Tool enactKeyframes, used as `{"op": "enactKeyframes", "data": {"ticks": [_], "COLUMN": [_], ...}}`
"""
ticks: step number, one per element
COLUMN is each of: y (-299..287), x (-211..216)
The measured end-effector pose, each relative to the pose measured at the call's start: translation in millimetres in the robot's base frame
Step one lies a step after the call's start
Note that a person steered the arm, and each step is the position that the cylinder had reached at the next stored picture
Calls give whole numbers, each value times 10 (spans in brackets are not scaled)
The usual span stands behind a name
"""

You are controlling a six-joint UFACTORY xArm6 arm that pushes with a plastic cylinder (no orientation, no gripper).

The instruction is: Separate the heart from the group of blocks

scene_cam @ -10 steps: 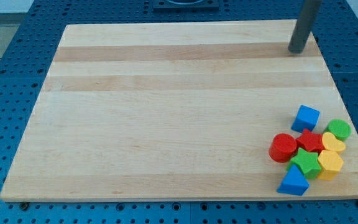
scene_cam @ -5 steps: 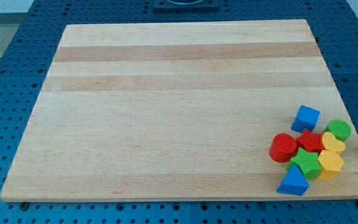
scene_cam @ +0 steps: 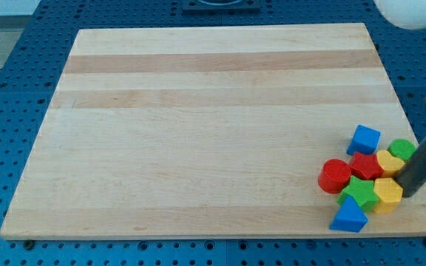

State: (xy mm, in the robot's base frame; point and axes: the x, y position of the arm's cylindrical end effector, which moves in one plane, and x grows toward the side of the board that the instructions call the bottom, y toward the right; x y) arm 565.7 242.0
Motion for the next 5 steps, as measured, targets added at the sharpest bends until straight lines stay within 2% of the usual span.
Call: {"op": "enactKeyframes", "data": {"ticks": [2,5], "y": [-2,-431], "x": [-275,-601]}}
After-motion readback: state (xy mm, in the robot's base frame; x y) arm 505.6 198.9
